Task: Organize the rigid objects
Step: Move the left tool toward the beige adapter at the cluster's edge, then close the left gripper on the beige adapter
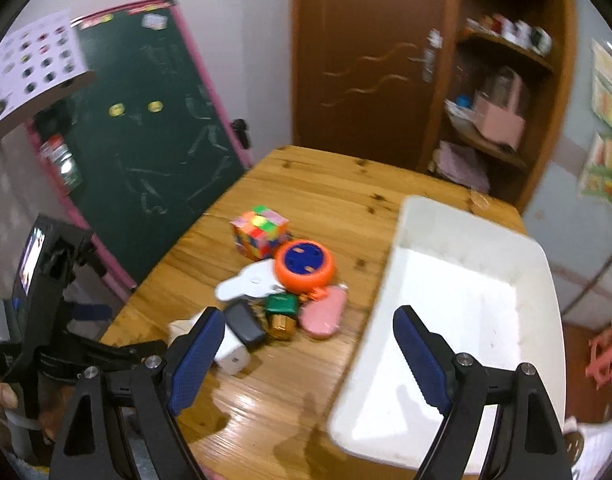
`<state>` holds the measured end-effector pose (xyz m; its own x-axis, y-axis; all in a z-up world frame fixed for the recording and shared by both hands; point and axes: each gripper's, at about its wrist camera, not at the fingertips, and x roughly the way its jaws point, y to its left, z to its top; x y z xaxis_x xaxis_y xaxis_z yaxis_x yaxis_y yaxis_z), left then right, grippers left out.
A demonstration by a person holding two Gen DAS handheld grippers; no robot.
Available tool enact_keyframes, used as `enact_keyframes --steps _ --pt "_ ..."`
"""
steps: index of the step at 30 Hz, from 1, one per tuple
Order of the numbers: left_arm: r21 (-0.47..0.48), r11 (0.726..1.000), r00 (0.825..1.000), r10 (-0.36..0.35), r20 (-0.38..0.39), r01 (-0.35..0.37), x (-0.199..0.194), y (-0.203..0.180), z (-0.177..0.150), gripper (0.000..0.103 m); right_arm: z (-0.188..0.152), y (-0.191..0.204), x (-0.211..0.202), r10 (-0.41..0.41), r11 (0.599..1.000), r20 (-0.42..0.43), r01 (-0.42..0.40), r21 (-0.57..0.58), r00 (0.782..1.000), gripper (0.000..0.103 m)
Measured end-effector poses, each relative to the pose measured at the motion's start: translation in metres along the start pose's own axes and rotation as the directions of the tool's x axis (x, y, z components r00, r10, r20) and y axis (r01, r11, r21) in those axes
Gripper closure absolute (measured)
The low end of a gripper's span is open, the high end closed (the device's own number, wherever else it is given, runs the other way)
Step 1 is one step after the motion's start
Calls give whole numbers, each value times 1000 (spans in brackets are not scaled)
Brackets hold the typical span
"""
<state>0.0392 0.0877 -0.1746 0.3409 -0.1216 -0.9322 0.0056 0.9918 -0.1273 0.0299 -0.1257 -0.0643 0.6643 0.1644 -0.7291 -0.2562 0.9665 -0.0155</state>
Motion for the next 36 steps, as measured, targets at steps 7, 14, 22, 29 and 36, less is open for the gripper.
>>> enact_keyframes --steps 7,14,22,29,36 --pt "40 998 998 -42 -41 43 18 -11 2 2 -13 -84 -1 -190 961 -51 197 196 980 16" --pt "94 995 998 -29 -47 33 26 -19 4 2 -32 -166 0 -377 852 -154 408 327 913 17" --pt "113 993 998 -32 -54 38 31 -20 0 2 -50 -204 24 -382 810 -249 452 374 890 34" --pt "134 990 998 -36 -59 44 36 -21 2 2 -65 -218 38 -329 804 -300 432 408 896 50" --pt "364 931 1000 8 10 -11 42 -36 12 2 -69 -220 41 -306 809 -296 411 420 905 52"
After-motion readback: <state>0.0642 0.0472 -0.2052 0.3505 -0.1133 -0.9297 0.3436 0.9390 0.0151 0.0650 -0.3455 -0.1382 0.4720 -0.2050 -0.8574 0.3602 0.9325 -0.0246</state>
